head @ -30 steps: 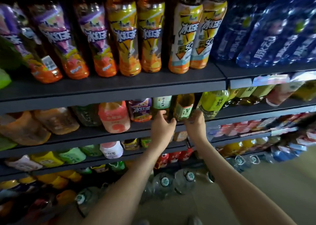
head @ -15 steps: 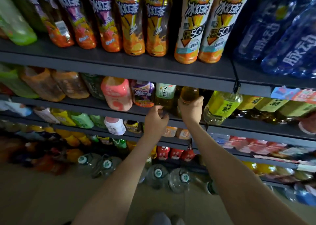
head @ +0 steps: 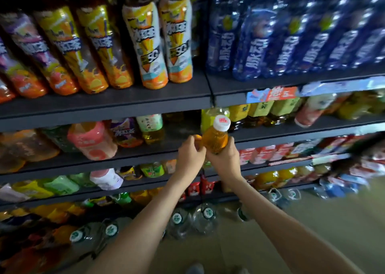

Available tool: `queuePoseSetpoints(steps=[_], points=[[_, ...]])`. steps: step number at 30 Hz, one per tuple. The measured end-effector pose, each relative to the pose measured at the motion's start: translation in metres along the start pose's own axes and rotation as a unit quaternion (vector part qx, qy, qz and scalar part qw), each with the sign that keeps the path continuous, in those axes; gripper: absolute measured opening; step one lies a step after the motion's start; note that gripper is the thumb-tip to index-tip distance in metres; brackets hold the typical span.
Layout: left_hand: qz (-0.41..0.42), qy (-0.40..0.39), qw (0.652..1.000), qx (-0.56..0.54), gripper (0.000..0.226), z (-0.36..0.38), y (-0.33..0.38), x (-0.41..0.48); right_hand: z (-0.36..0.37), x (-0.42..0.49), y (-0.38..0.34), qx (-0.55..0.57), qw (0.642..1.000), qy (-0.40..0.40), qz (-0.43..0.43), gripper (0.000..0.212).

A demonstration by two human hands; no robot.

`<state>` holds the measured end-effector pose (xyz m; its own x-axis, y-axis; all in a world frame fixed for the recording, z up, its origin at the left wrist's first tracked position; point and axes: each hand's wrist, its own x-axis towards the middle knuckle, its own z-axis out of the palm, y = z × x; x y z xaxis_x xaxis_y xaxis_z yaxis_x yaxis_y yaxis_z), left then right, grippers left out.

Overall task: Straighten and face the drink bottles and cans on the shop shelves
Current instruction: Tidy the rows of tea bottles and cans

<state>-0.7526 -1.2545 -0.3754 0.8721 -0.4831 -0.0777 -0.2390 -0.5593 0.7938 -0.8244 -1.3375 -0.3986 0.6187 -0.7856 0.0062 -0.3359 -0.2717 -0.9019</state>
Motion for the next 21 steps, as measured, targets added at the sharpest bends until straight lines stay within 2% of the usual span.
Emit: queuePoseSetpoints(steps=[5,9,15,21], points=[[0.049,-0.044,0.998,-0.002,0.019,0.071,0.06,-0.014,-0.09,0.01,0.033,0.006,0.998,0.053,0.039,0.047],[0.053,-0.076,0.995,-0.021,0.012,0.149,0.113,-0.029,-0.176,0.023,0.074,0.009,0.993,0.096,0.069,0.046],[0.056,-0.043,0.997,-0.026,0.014,0.27,0.193,-0.052,-0.315,0.054,0.14,-0.01,0.986,0.136,0.096,0.047],[0.045,-0.047,0.995,-0.073,0.016,0.354,0.256,-0.063,-0.414,0.091,0.186,-0.025,0.98,0.164,0.112,0.056]])
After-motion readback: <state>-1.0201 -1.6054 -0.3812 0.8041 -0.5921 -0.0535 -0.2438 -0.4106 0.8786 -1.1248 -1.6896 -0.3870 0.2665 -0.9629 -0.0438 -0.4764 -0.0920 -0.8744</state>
